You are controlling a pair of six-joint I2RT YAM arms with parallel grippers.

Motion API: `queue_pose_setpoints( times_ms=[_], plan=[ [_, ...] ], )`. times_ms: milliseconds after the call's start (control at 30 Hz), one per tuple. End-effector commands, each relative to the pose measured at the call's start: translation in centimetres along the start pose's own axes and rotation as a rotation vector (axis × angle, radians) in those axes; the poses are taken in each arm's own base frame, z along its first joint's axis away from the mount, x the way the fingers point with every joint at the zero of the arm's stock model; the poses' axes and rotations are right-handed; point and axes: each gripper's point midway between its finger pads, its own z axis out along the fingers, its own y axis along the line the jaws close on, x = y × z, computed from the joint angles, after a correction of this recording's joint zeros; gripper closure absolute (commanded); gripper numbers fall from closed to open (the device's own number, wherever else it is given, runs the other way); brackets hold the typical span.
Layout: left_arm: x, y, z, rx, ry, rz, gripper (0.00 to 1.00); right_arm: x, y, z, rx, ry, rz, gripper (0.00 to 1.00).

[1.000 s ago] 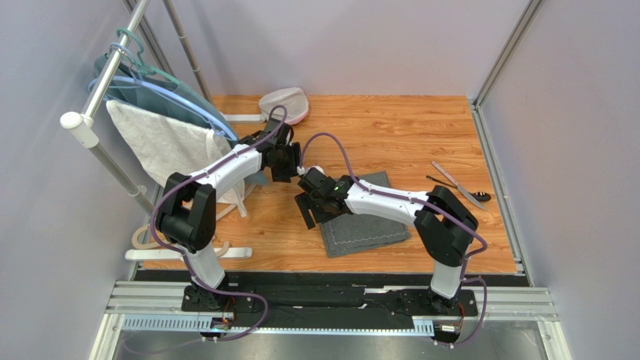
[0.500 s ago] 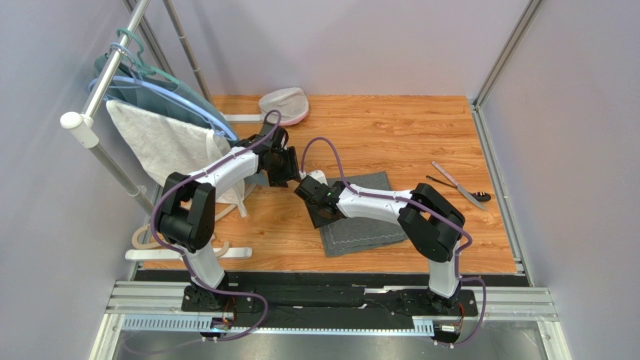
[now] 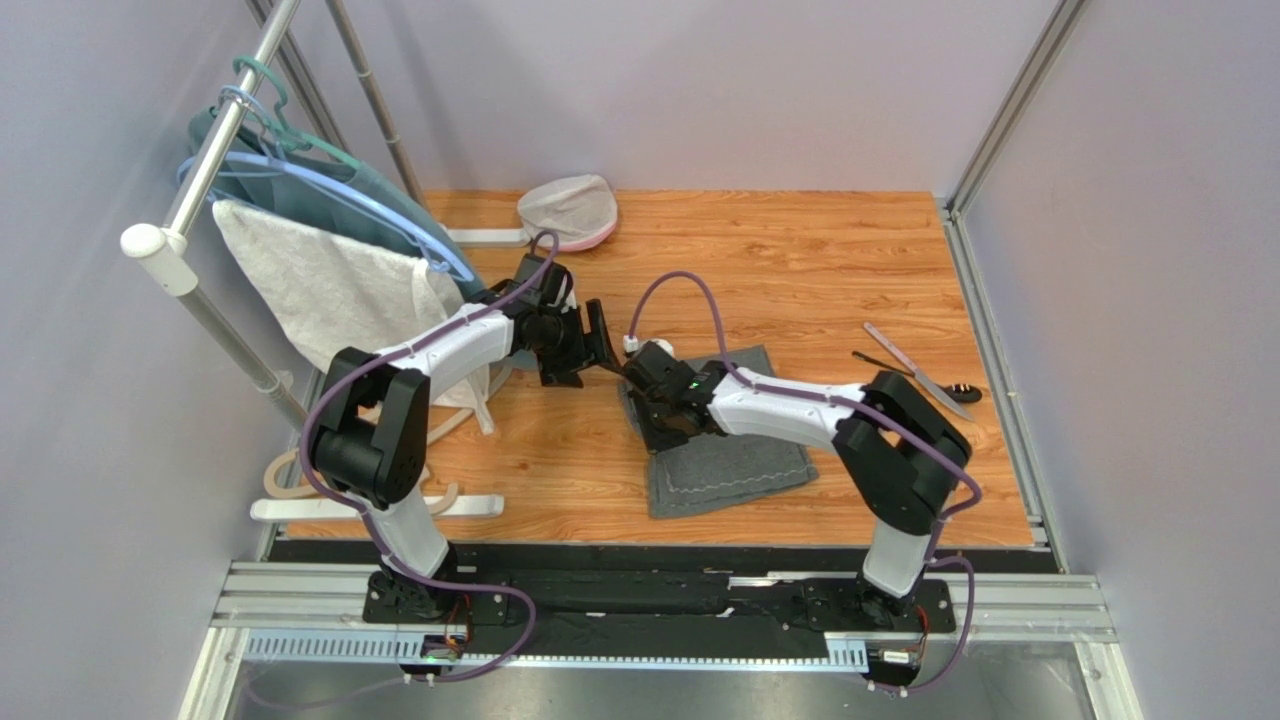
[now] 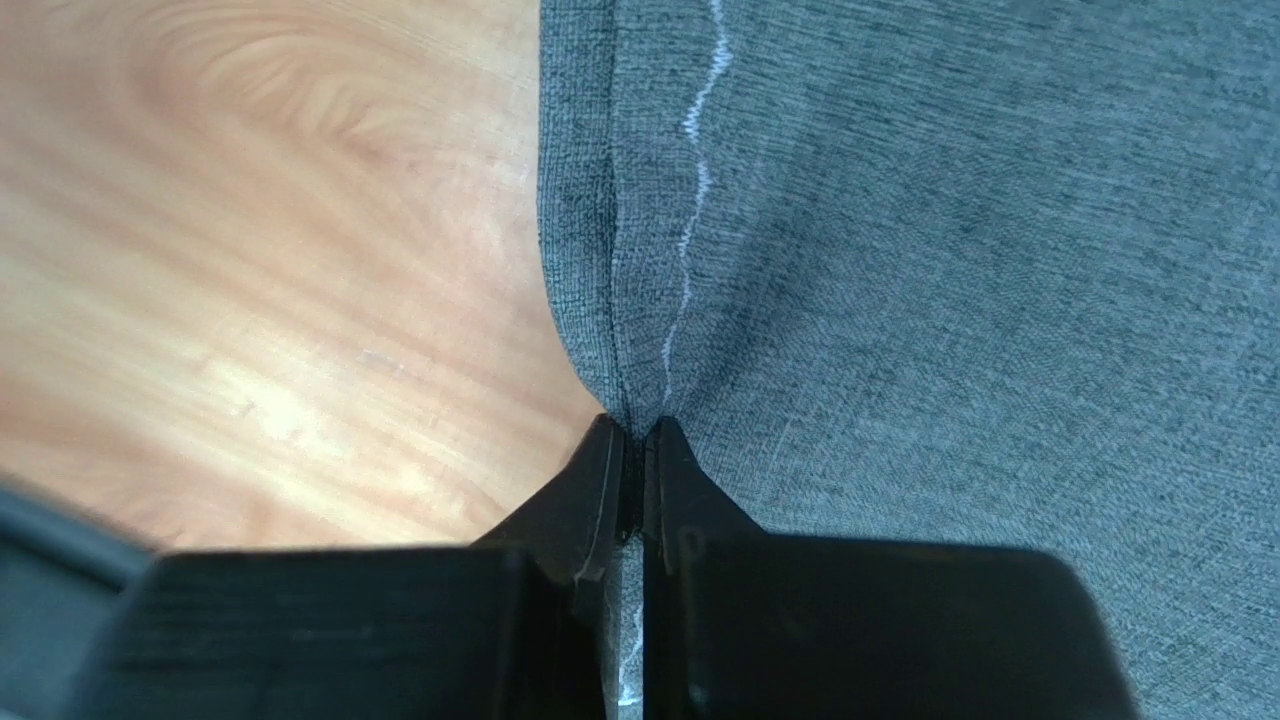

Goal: Fold the napkin into a case and place the utensils inside
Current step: Pick up the lower triangle-folded napkin from the center of the board.

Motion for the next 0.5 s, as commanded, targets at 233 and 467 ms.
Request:
queue_pose_setpoints(
  times_ms=[233, 467],
  plan=[
    [0.1, -4.8, 0.4, 0.165, 0.031, -0.043, 0.15, -3.5, 3.0, -5.1, -0.486, -0.075, 0.166, 1.00],
    [0.5, -5.4, 2.5, 0.152, 0.078, -0.056, 0.14, -3.9, 1.9, -5.5, -0.548, -0.083, 0.215, 1.00]
  ],
)
